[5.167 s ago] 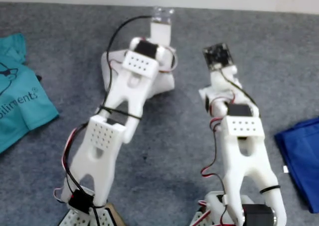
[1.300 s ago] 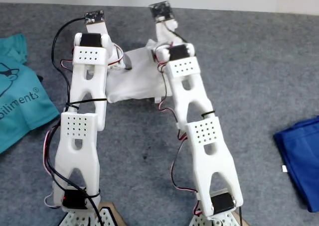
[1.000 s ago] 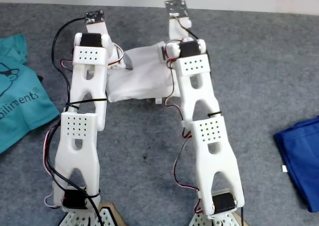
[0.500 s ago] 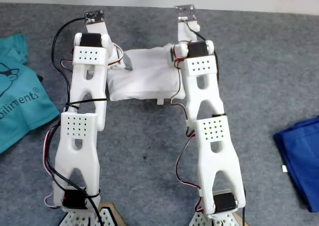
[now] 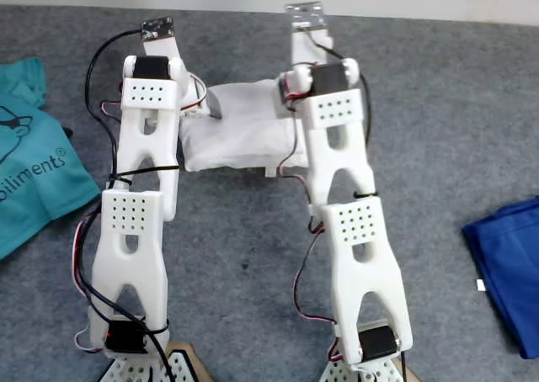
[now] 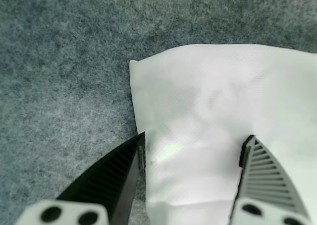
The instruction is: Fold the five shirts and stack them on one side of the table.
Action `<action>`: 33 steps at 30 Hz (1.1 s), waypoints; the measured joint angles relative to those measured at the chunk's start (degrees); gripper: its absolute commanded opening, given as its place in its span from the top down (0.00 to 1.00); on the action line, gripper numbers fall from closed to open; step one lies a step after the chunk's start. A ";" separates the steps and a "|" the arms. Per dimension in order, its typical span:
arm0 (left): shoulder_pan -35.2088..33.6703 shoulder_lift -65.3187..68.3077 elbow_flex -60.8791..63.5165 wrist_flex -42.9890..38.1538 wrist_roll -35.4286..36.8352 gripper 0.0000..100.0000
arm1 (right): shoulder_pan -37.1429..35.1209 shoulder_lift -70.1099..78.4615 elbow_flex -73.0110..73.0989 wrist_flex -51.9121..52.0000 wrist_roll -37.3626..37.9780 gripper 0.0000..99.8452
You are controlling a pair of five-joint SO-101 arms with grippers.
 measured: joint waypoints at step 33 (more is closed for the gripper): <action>0.00 0.00 0.00 -0.88 0.00 0.69 | 2.02 -7.03 32.18 0.35 1.76 0.99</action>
